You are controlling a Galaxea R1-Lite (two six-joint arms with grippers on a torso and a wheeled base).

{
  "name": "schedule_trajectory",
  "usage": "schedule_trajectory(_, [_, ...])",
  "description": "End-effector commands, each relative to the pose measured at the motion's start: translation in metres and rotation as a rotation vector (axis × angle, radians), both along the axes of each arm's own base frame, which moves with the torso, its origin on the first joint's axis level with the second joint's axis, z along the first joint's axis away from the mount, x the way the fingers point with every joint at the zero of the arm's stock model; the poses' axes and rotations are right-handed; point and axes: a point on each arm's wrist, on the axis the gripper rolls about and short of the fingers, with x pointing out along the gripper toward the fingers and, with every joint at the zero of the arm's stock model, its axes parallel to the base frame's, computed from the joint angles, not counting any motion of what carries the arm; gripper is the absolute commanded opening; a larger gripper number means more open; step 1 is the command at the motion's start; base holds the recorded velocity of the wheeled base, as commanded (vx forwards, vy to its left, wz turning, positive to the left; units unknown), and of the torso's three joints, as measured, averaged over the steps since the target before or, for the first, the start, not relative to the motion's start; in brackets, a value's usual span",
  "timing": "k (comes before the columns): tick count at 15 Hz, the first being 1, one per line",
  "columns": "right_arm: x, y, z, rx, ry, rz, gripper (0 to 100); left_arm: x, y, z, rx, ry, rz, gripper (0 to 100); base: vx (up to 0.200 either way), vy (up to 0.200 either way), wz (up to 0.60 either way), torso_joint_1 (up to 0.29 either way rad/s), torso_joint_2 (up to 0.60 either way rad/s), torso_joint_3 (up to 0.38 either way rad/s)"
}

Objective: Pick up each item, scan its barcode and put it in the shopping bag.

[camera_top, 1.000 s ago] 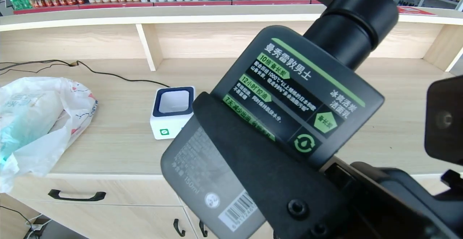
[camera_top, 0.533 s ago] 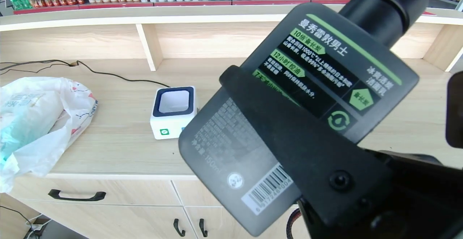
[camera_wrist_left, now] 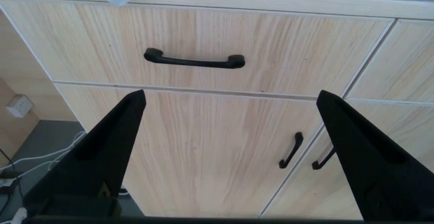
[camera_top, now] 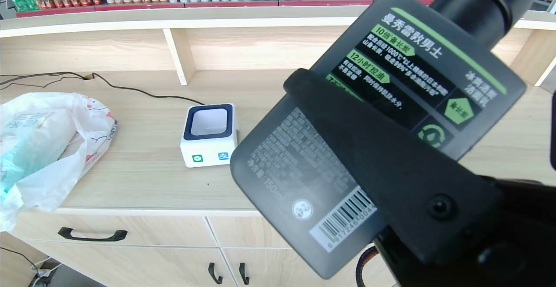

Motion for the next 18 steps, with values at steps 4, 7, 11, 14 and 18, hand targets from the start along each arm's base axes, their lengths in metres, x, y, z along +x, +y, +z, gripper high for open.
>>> schedule_trajectory(4, [-0.002,-0.007,-0.001,-0.004,0.002,-0.001,0,0.0,0.0,0.0,0.0,-0.001,0.0,100,0.0,0.0,0.0,0.0,0.0,0.0])
schedule_trajectory(7, [-0.001,-0.007,-0.001,-0.004,0.002,-0.004,0,0.0,0.0,0.0,0.0,-0.001,0.0,100,0.0,0.0,0.0,0.0,0.0,0.0])
schedule_trajectory(11, [-0.001,-0.008,-0.002,-0.006,0.002,-0.006,0,0.0,0.0,0.0,-0.003,-0.001,0.002,100,0.0,0.0,0.0,0.0,0.0,0.0])
schedule_trajectory(14, [0.017,-0.017,-0.012,-0.058,0.006,-0.097,0,0.0,0.0,0.0,-0.005,0.001,0.0,100,0.0,0.0,0.0,0.0,0.0,0.0])
schedule_trajectory(18, [0.046,-0.048,-0.042,-0.274,-0.086,-0.235,0,0.0,0.0,0.0,-0.008,0.004,0.0,100,0.0,0.0,0.0,0.0,0.0,0.0])
